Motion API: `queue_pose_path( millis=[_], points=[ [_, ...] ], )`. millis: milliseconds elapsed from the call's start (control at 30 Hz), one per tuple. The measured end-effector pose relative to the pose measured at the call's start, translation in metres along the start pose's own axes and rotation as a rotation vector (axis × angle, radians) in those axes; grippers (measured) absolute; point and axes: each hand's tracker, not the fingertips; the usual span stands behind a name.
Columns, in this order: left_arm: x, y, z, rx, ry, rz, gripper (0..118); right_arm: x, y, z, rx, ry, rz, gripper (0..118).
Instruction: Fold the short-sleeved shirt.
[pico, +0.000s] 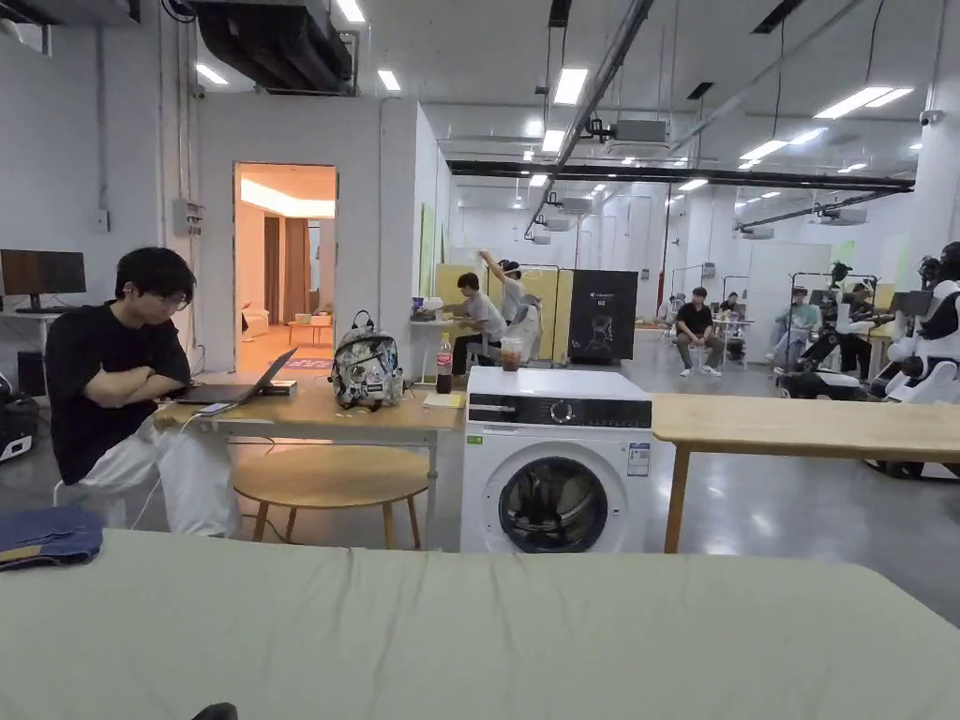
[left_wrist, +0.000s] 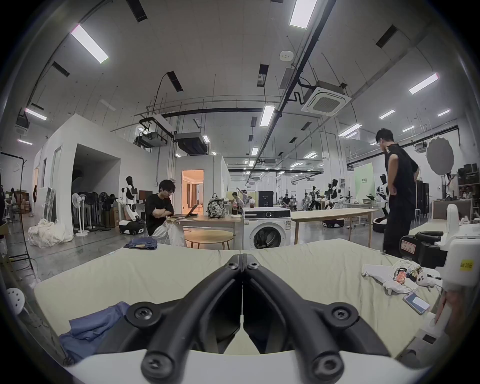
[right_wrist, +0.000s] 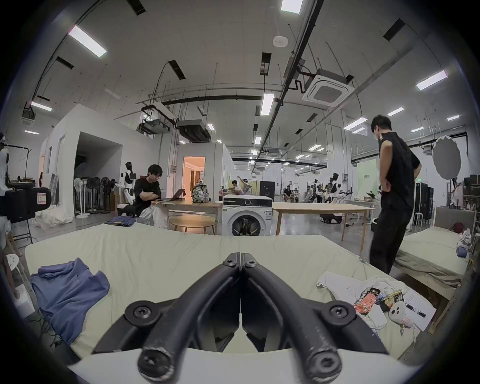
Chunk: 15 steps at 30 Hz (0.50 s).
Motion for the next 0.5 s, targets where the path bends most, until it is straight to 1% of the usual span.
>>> queue_pose_path(
  millis=[500],
  points=[
    [-0.0039,0.0000,0.0068,0.006,-0.011,0.005,0,-0.0105,0.0036,0.0026,0.007,0.007,0.004,0]
  ],
)
